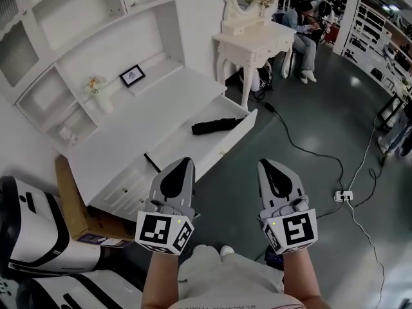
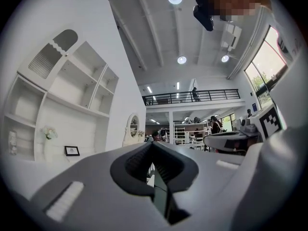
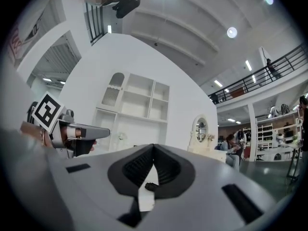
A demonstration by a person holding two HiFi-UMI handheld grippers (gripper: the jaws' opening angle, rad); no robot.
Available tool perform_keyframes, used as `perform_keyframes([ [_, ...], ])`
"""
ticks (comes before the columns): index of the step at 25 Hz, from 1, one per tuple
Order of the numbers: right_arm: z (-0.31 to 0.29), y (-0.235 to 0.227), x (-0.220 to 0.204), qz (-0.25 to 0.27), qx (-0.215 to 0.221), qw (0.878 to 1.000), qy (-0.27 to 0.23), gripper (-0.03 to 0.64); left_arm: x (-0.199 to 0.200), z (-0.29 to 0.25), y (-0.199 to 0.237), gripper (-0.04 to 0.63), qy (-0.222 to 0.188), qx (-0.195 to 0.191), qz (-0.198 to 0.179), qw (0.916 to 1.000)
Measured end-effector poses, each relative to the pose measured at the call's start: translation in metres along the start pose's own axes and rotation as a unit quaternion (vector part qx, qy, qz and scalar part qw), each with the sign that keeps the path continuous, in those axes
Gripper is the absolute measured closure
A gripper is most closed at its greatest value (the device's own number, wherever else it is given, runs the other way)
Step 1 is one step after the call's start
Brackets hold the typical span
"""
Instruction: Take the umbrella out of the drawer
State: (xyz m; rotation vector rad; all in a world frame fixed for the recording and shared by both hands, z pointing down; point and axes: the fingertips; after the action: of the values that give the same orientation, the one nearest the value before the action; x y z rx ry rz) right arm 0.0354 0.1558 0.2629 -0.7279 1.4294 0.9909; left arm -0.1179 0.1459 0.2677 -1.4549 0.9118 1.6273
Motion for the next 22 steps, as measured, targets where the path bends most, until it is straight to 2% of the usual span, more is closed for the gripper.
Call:
perform_keyframes([
  [8, -0.020, -0.032, -0.014, -0.018, -0.025, 1.000, 0.003, 0.612, -0.008, -0.042, 0.001, 0.588, 0.019, -0.011, -0.041, 0.9989],
  [14, -0.044, -0.062, -0.027, -0.015, -0.053, 0.998, 0.013, 0.612, -0.014, -0.083, 0.019, 0.588, 0.008, -0.030, -0.025, 0.9992],
  [18, -0.069, -0.083, -0.039, -0.010, -0.067, 0.997, 0.023, 0.612, -0.027, -0.119, 0.036, 0.586, 0.016, -0.039, -0.017, 0.9990],
  [20, -0.084, -0.094, -0.044, -0.008, -0.075, 0.997, 0.029, 0.612, -0.034, -0.141, 0.042, 0.583, 0.023, -0.053, -0.016, 0.9982],
  [22, -0.102, -0.105, -0.047, -0.006, -0.081, 0.996, 0.034, 0.612, -0.040, -0.163, 0.049, 0.550, 0.031, -0.074, -0.015, 0.9967],
])
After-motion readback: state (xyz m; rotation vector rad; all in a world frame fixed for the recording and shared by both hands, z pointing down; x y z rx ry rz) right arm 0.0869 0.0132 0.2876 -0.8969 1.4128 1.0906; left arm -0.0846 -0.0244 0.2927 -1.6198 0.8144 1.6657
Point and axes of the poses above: the fingertips, and each gripper's own axes: z backward along the fingers, y to its left, x out of its top, and after that the axes turned 2 degrees about -x, right-handed
